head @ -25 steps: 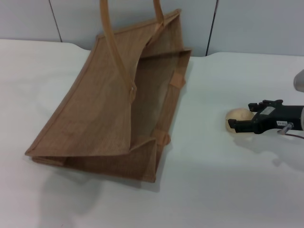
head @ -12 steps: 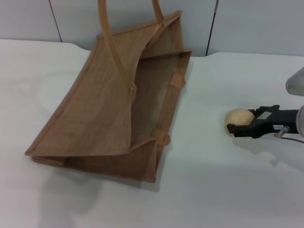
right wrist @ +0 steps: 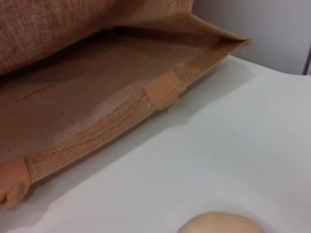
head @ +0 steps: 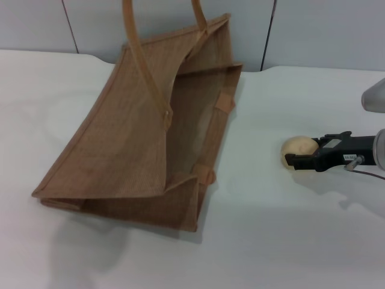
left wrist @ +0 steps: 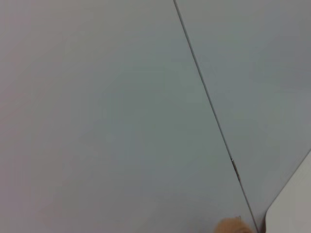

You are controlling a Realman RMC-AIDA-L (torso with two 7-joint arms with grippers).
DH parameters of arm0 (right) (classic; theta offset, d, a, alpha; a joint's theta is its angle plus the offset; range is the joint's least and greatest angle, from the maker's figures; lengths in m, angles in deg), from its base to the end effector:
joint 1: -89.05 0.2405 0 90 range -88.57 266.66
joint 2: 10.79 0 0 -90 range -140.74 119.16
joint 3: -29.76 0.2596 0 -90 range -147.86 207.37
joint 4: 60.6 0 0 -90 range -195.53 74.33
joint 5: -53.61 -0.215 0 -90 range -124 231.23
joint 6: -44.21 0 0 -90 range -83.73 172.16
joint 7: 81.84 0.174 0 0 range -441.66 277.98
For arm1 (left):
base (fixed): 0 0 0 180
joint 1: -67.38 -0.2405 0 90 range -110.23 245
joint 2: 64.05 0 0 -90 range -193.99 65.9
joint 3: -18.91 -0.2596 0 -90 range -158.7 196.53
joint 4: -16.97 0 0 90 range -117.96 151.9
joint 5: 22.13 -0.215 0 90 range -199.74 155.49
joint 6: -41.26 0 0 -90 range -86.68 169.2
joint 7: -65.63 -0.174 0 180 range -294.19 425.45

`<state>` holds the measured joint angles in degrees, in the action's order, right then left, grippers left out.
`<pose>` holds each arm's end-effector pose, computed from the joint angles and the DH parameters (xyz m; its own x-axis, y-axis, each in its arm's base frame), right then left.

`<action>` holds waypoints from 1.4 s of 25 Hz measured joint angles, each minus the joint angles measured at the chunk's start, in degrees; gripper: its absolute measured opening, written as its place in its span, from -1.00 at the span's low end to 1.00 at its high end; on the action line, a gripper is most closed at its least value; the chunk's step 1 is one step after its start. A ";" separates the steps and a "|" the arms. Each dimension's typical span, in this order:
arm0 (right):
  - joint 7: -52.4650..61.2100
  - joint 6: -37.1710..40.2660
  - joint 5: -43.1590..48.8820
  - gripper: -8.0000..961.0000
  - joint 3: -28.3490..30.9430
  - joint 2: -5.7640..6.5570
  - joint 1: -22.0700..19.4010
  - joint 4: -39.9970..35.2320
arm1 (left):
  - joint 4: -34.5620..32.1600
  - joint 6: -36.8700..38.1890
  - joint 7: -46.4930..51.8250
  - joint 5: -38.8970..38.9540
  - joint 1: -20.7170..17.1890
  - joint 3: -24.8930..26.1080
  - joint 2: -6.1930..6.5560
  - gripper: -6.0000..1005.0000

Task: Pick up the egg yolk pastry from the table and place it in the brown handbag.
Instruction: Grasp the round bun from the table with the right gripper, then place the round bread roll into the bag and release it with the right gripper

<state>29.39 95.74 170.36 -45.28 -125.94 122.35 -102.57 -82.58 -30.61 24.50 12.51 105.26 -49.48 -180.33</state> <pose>0.2754 0.4157 -0.0559 0.8066 -0.5592 -0.1913 -0.5784 -0.6802 -0.4503 -0.0679 0.4359 0.1027 0.9749 0.1527 0.1620 0.2219 -0.6060 -0.7639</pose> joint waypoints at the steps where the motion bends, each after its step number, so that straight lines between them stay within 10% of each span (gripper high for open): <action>1: 0.01 0.17 0.02 0.59 -0.01 0.01 0.05 0.02 | 0.00 -0.02 0.00 -0.01 0.00 0.00 0.00 -0.76; 35: 2.63 8.48 -2.09 0.34 -2.21 -0.73 3.36 -15.72 | 2.31 0.75 0.15 -0.02 5.62 -2.72 -0.16 -0.76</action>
<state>32.02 104.23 168.27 -47.49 -126.67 125.71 -118.28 -80.27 -29.85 24.65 12.49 110.87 -52.20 -180.49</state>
